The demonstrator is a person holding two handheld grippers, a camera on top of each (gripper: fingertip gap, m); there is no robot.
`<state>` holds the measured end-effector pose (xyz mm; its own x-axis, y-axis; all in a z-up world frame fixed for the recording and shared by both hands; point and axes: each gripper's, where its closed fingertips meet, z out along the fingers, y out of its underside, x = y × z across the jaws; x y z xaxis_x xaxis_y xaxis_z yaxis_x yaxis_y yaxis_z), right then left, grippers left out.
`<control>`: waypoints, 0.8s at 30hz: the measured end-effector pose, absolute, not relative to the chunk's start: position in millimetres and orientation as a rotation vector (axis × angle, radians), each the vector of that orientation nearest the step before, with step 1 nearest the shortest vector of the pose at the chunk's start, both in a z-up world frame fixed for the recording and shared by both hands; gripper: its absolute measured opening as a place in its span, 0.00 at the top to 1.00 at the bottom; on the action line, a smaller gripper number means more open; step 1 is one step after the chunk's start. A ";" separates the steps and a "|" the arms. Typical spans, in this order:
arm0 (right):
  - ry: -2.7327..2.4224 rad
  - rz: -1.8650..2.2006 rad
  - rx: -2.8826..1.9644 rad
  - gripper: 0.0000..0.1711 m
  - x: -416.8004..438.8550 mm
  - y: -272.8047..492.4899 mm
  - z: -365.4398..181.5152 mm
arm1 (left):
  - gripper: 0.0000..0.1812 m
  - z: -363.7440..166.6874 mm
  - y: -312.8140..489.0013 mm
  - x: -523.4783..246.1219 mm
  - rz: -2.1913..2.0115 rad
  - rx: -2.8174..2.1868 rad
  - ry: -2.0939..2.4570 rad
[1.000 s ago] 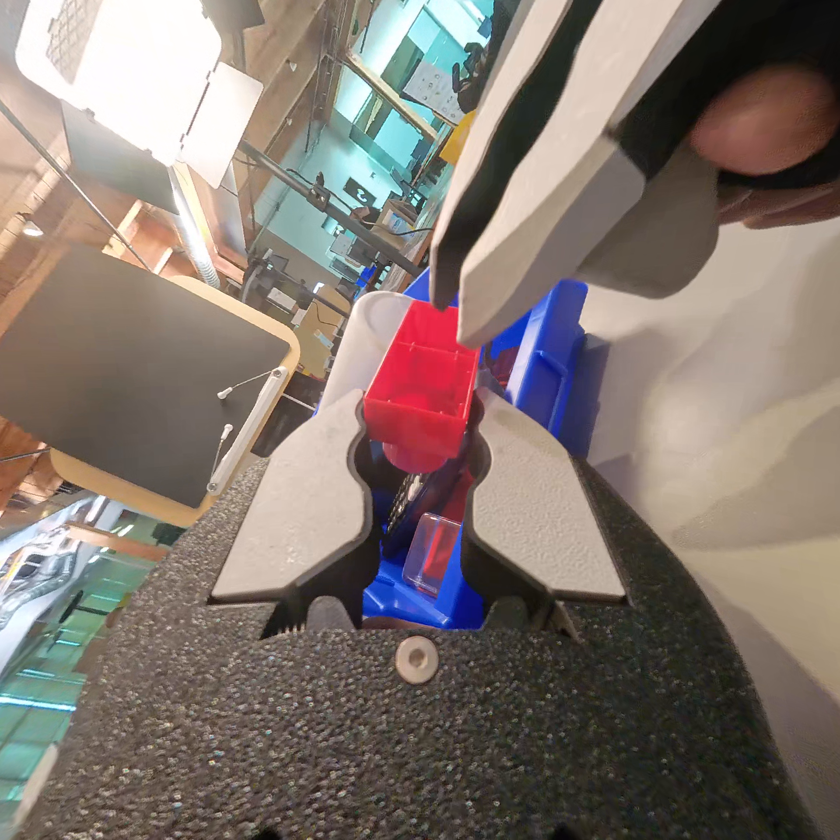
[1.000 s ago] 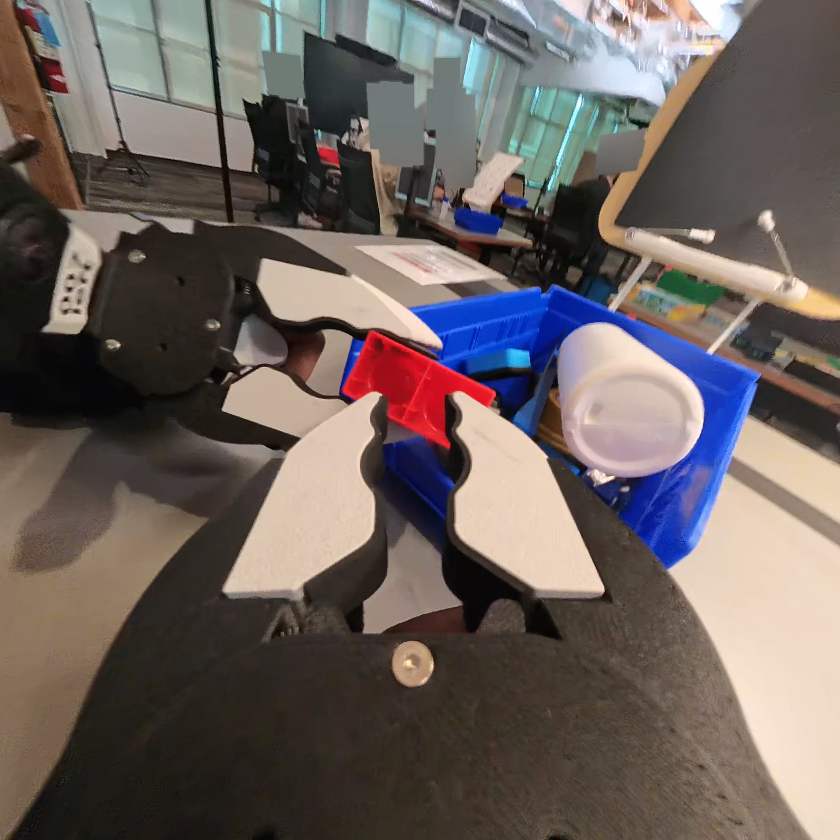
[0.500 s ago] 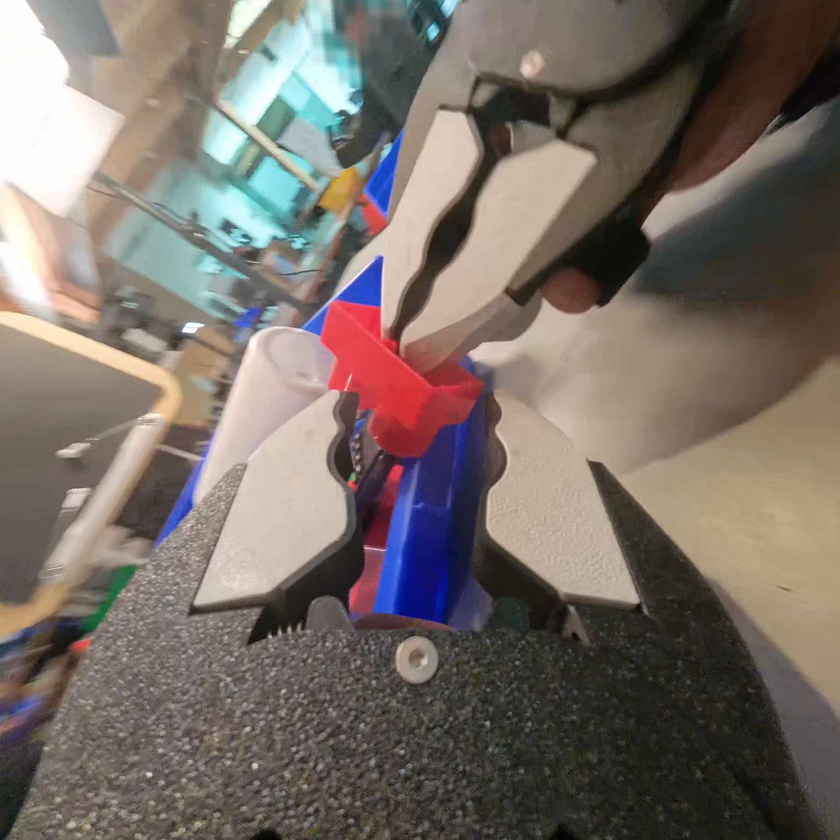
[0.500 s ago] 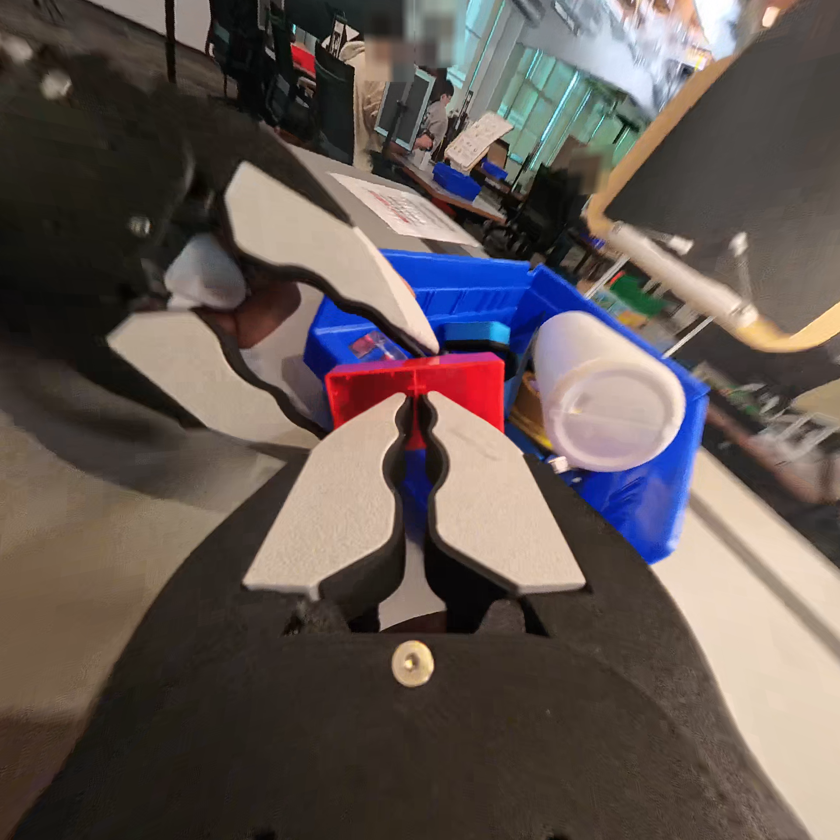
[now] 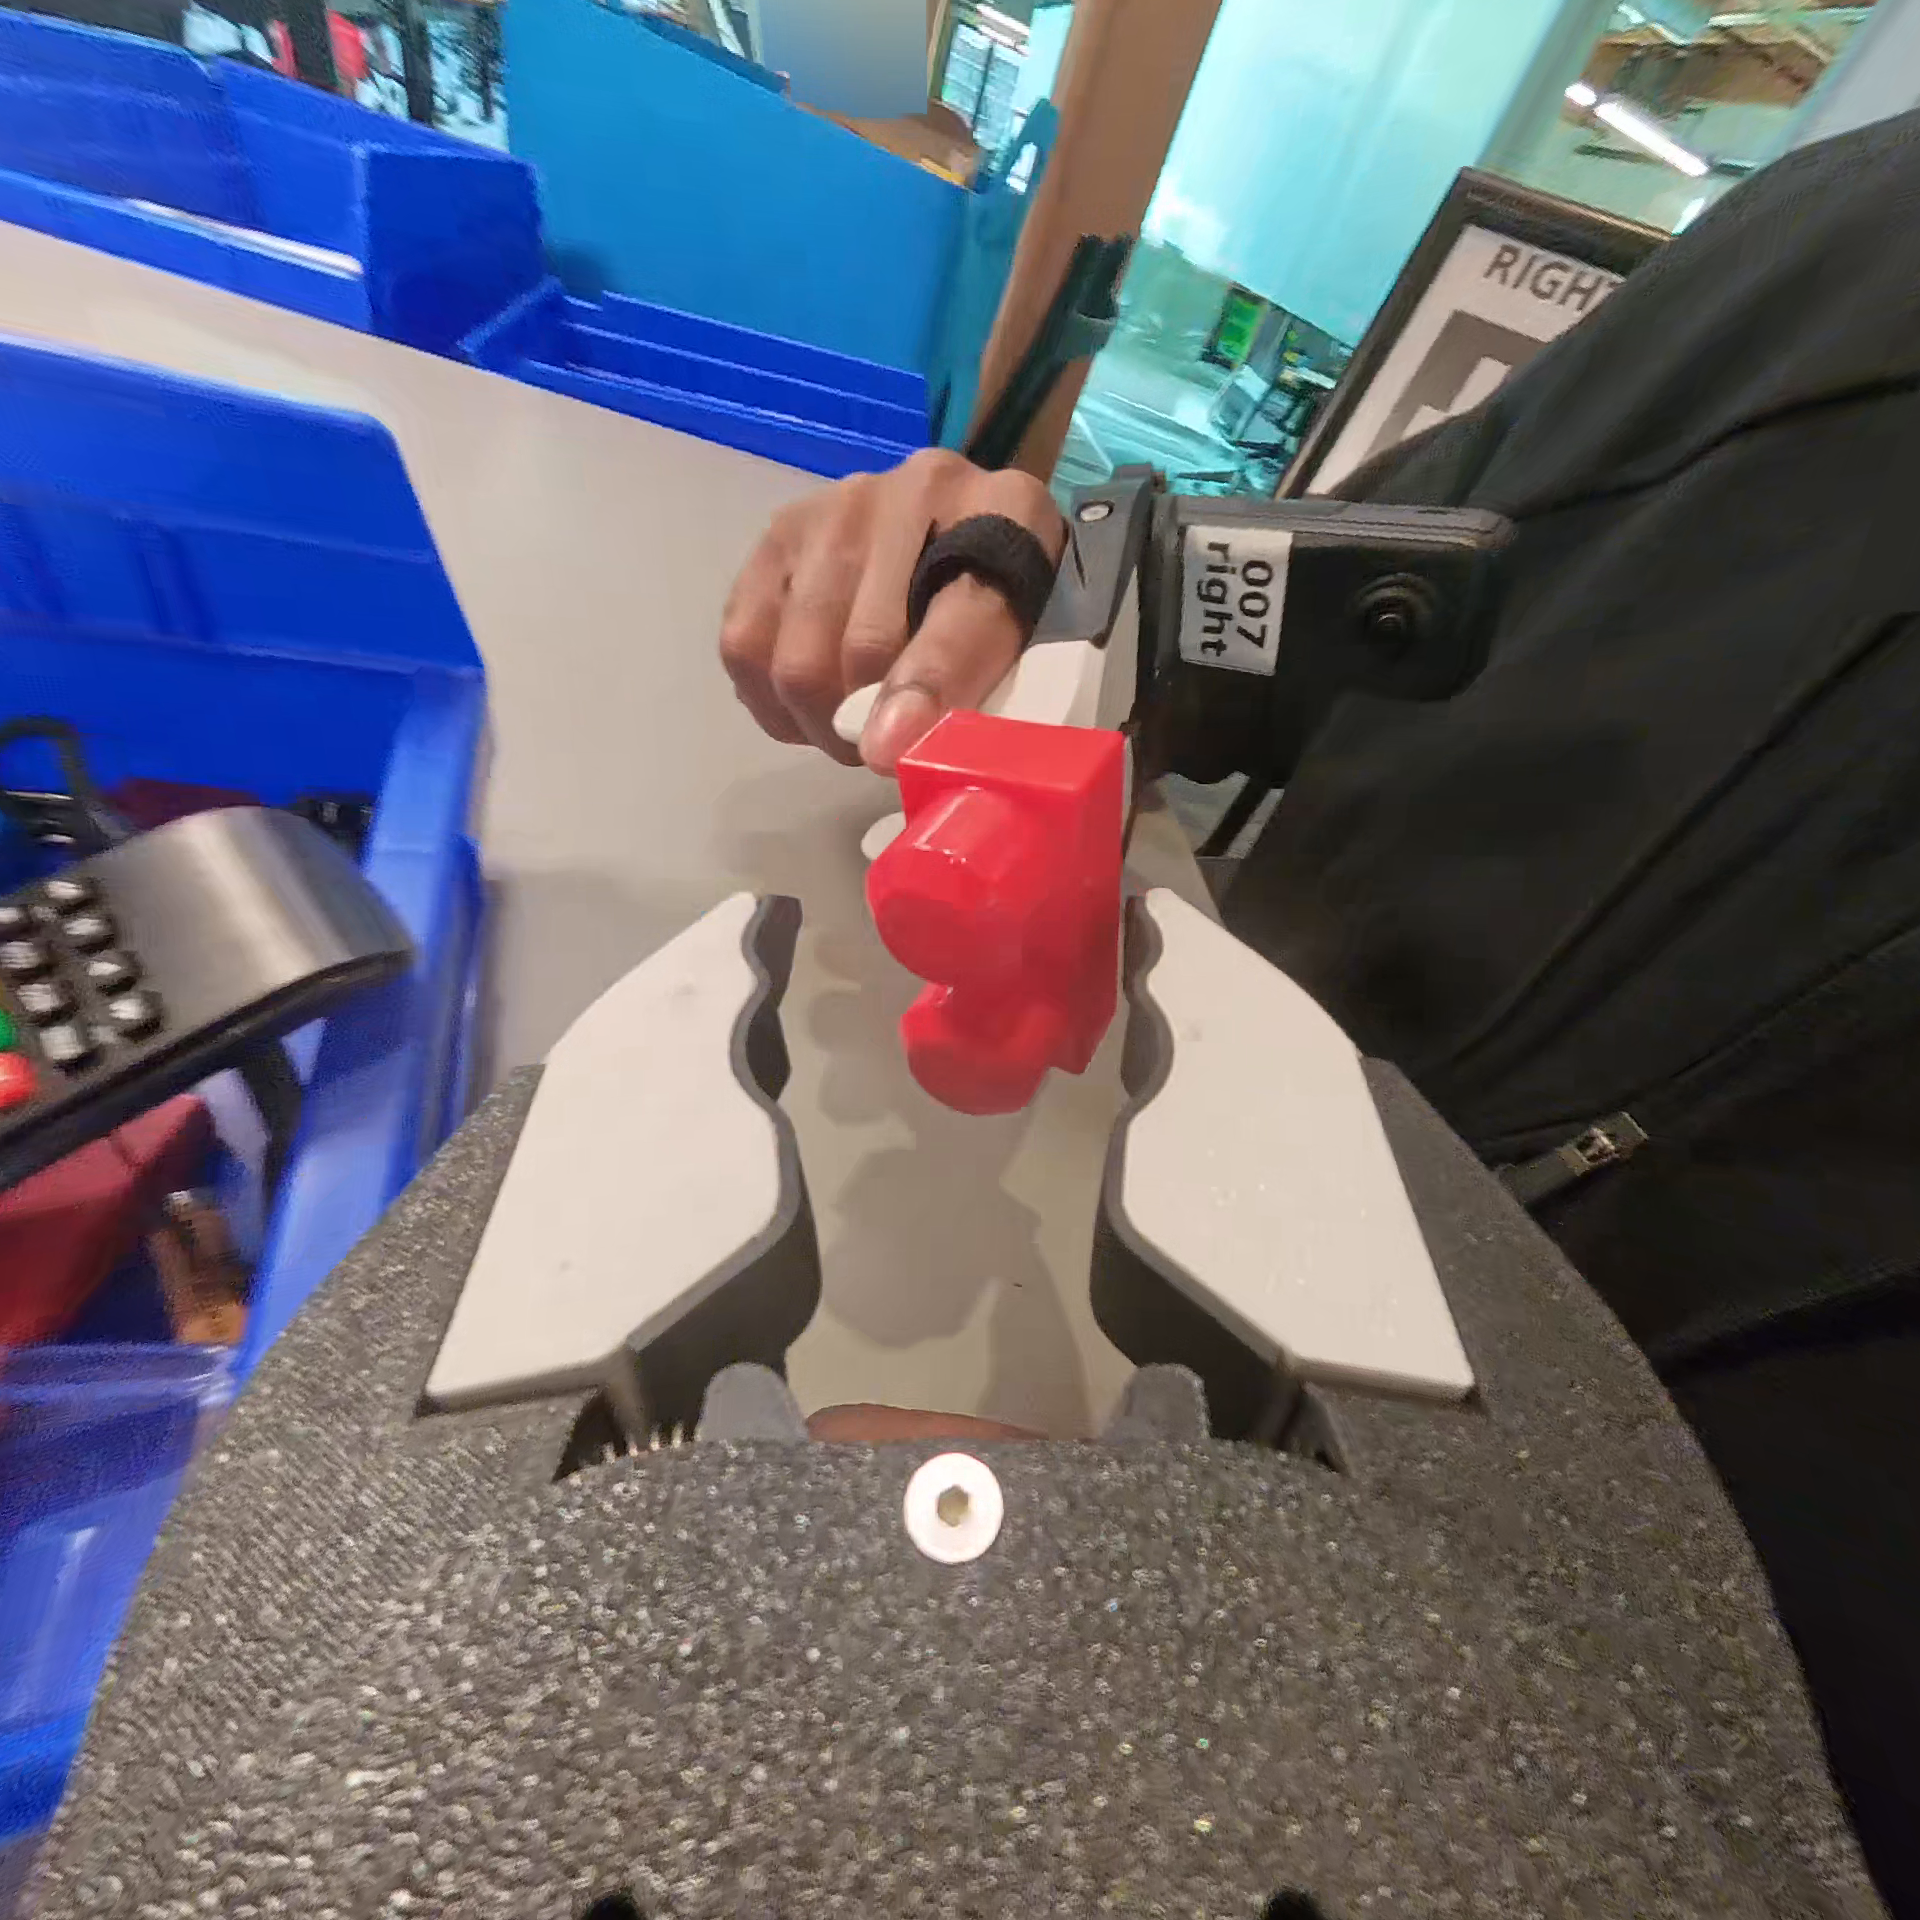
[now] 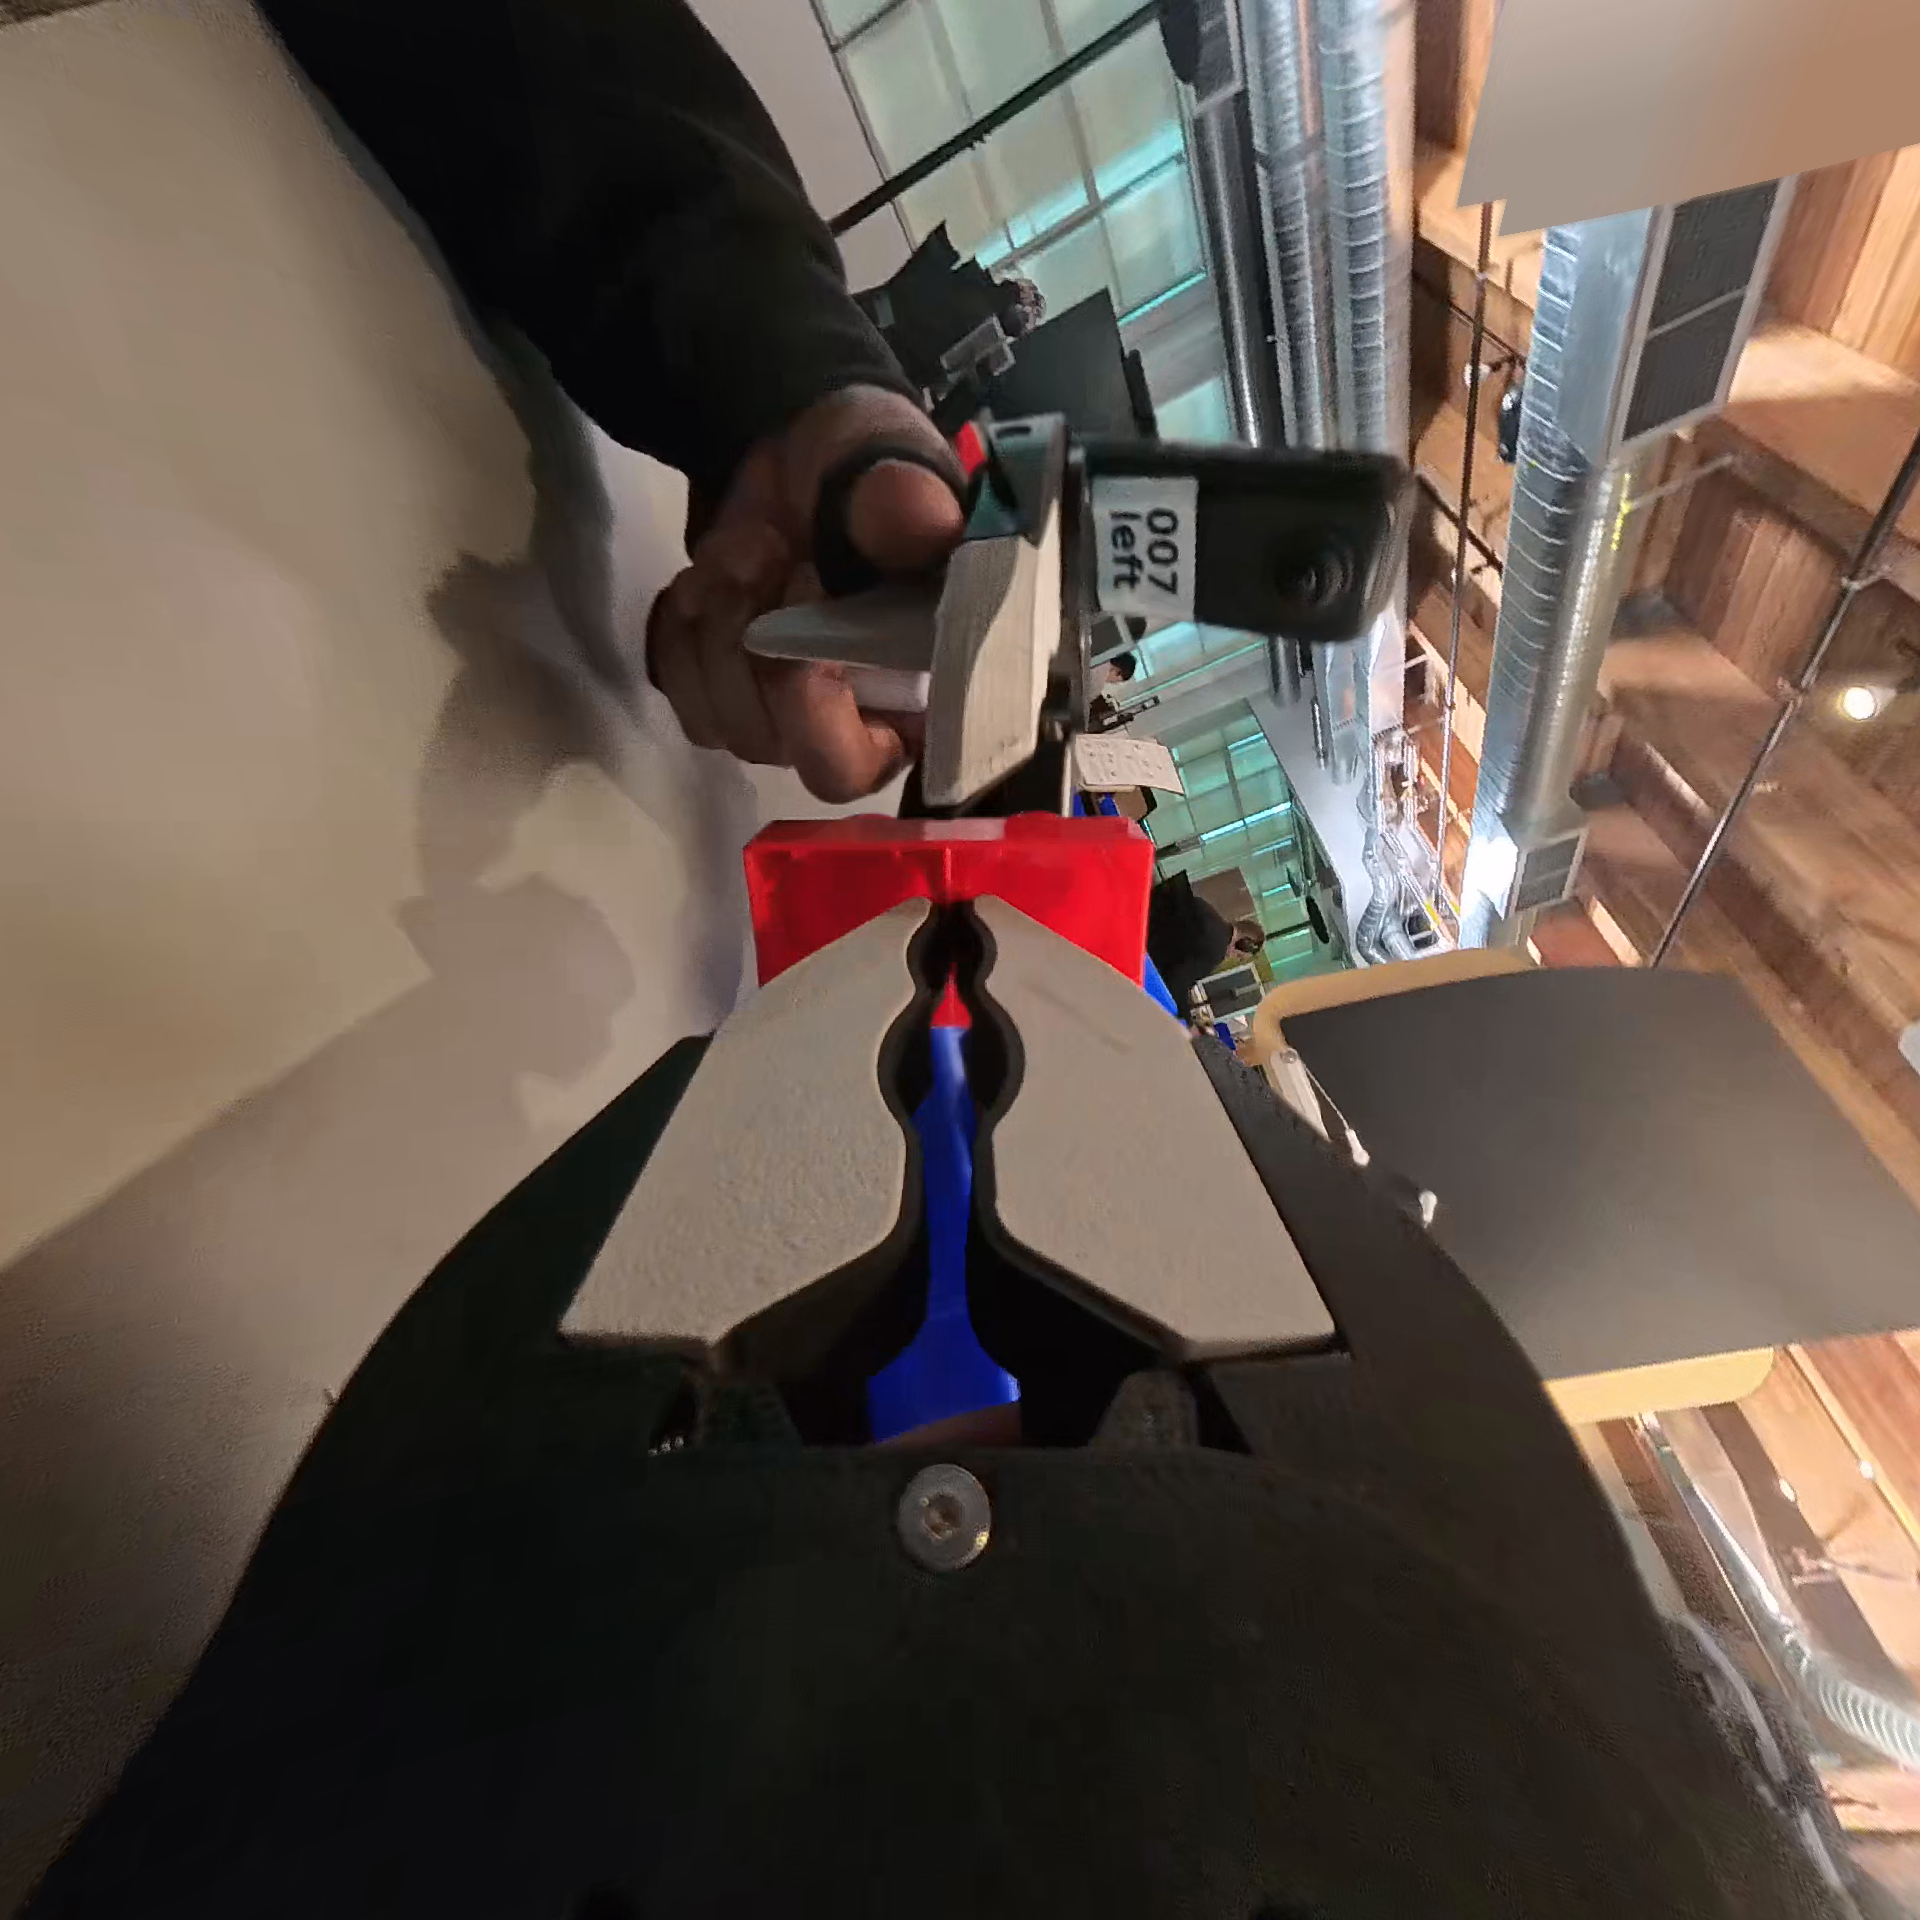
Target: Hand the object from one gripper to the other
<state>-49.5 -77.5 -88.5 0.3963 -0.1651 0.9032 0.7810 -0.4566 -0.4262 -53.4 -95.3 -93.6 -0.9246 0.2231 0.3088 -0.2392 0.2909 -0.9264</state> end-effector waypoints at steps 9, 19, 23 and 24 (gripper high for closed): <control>-0.470 -1.246 -1.696 0.96 -44.1 -78.9 -85.4 | 0.80 -88.5 -96.9 -54.9 1.739 -0.013 -2.121; 0.099 -0.617 -1.778 0.88 -19.7 -86.4 -89.5 | 0.80 -71.0 -93.1 -12.5 2.237 -0.187 -2.537; 0.328 -0.196 -1.678 0.80 -20.4 -86.7 -81.7 | 0.80 -68.5 -92.8 -8.4 2.393 -0.423 -2.738; 0.372 -0.109 -1.636 0.79 -20.5 -87.8 -77.6 | 0.80 -69.3 -92.8 -6.4 2.413 -0.482 -2.805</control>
<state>-20.5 -87.8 -77.6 0.9410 -0.3034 -0.1499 -0.1747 -0.0561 -0.9830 -6.4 -92.8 -69.3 -0.8003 -0.1821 -0.5713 0.5377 0.2037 -0.8181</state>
